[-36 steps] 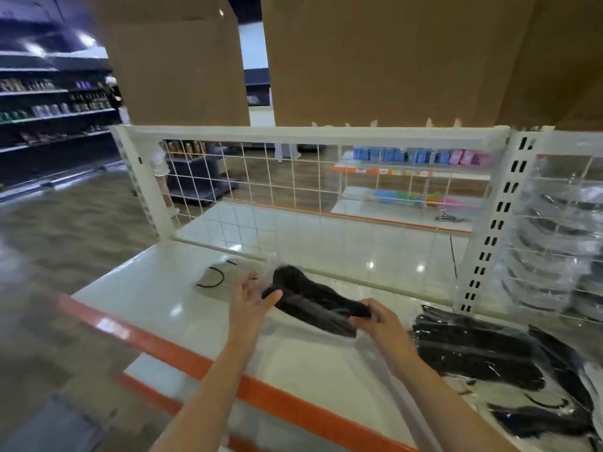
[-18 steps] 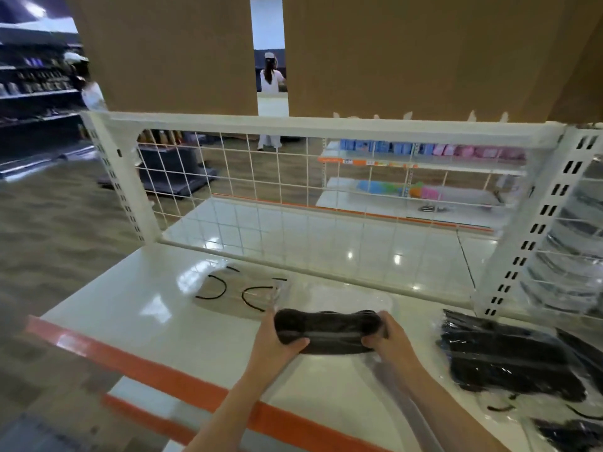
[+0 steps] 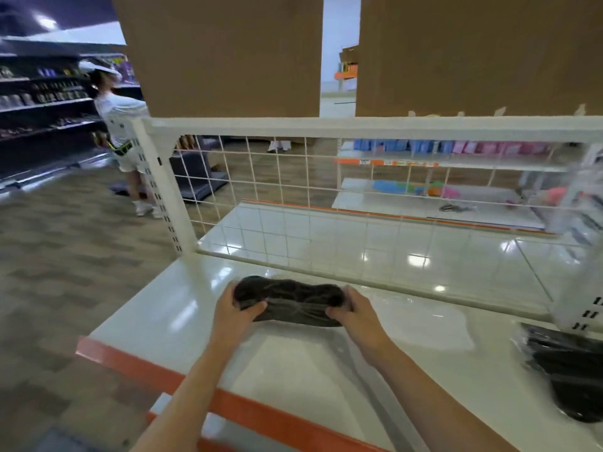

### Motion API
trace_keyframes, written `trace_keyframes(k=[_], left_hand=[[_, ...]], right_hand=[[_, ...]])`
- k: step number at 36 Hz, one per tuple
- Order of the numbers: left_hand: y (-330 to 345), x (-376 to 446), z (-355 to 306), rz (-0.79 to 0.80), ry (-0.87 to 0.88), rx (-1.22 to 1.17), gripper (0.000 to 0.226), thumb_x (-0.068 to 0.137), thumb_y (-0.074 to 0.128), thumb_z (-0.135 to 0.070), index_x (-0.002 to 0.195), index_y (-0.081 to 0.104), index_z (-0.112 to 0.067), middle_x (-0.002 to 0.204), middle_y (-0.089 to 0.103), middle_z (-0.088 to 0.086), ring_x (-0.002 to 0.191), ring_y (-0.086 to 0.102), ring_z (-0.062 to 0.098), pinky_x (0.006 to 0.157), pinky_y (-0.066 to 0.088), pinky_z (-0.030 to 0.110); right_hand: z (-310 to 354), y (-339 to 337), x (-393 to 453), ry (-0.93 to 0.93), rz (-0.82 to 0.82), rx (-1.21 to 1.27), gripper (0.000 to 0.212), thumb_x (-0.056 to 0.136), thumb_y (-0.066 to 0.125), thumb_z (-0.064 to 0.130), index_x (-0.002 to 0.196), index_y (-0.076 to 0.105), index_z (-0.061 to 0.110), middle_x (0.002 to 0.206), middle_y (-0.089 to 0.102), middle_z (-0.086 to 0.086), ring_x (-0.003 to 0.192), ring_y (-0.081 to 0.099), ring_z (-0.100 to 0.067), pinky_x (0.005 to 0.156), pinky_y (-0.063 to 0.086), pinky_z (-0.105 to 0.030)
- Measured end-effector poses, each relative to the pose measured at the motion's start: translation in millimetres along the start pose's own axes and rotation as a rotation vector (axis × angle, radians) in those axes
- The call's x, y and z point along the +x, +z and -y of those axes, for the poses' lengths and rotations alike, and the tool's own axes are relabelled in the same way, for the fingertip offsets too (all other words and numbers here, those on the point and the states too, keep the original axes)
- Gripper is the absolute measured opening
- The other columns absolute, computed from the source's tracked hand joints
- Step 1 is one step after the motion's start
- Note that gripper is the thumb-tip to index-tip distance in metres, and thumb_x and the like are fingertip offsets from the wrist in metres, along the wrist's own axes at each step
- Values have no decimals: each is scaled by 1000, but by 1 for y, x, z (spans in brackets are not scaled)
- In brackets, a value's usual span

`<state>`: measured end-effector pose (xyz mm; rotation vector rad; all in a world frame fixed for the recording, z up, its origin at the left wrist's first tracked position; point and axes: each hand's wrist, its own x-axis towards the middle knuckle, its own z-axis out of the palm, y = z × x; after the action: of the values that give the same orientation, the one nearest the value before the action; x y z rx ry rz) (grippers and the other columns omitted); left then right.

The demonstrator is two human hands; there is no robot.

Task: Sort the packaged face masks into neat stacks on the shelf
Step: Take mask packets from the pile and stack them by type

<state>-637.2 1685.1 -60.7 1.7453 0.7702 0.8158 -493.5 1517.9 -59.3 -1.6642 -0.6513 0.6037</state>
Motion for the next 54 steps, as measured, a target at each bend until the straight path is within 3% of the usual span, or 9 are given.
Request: trace_keyframes(k=[6, 13, 17, 20, 24, 29, 41, 47, 54], left_hand=[[-69, -8, 41, 39, -115, 161, 39, 66, 78, -8, 93, 56, -25, 93, 63, 2, 92, 59, 22, 88, 48, 39], [-91, 3, 65, 112, -167, 242, 47, 62, 69, -30, 107, 55, -24, 107, 65, 4, 104, 59, 22, 92, 47, 40], [-108, 26, 59, 16, -283, 192, 29, 75, 69, -2, 89, 45, -13, 84, 61, 11, 85, 59, 30, 84, 47, 47], [-116, 40, 57, -27, -375, 234, 40, 79, 67, -2, 109, 42, -13, 100, 57, 15, 90, 56, 28, 80, 46, 39], [-125, 47, 64, -106, -356, 563, 59, 79, 68, -12, 129, 38, -7, 117, 49, 15, 111, 49, 31, 87, 42, 36], [-122, 37, 68, 21, -289, 766, 31, 86, 59, -19, 115, 52, -11, 115, 46, 8, 99, 48, 21, 80, 36, 26], [-120, 16, 78, 231, -89, 888, 16, 92, 52, -26, 105, 58, -20, 89, 46, -8, 81, 47, 8, 71, 32, 17], [-100, 16, 72, 318, -58, 897, 17, 88, 54, -24, 102, 61, -18, 90, 49, -7, 80, 47, 10, 74, 39, 19], [-27, 26, 32, 468, 96, 905, 8, 89, 48, -20, 84, 52, -24, 83, 48, -5, 85, 54, 17, 69, 35, 22]], right_hand=[[-7, 58, -8, -58, 145, -120, 16, 83, 60, -6, 94, 55, 4, 85, 57, 1, 83, 57, -4, 68, 39, -11], [-8, 81, -5, -115, 250, -250, 48, 83, 54, -7, 110, 52, 33, 100, 59, 24, 96, 55, 12, 77, 36, 0], [3, 96, 13, -86, 261, -354, 25, 88, 57, 8, 109, 53, 20, 89, 62, 8, 74, 58, -1, 62, 41, -9], [8, 112, 24, 13, 271, -328, 10, 91, 56, 13, 84, 49, 16, 71, 53, -1, 56, 53, -9, 53, 43, -18], [10, 135, 43, 189, 251, -284, 8, 91, 53, 11, 98, 52, 9, 64, 57, -5, 52, 53, -16, 45, 42, -22], [20, 169, 71, 337, 166, -162, 22, 90, 50, 3, 71, 43, 10, 55, 48, -8, 34, 47, -13, 31, 33, -16], [42, 222, 125, 465, 112, -14, 19, 92, 46, -1, 75, 45, 7, 65, 50, -9, 41, 52, -17, 26, 35, -17], [34, 200, 132, 338, 184, -284, 6, 84, 50, 4, 85, 54, 0, 93, 67, -23, 89, 66, -35, 81, 56, -43], [57, 108, 108, 121, 243, -567, 25, 91, 47, 15, 110, 55, 0, 105, 63, -20, 84, 60, -29, 82, 52, -40]])
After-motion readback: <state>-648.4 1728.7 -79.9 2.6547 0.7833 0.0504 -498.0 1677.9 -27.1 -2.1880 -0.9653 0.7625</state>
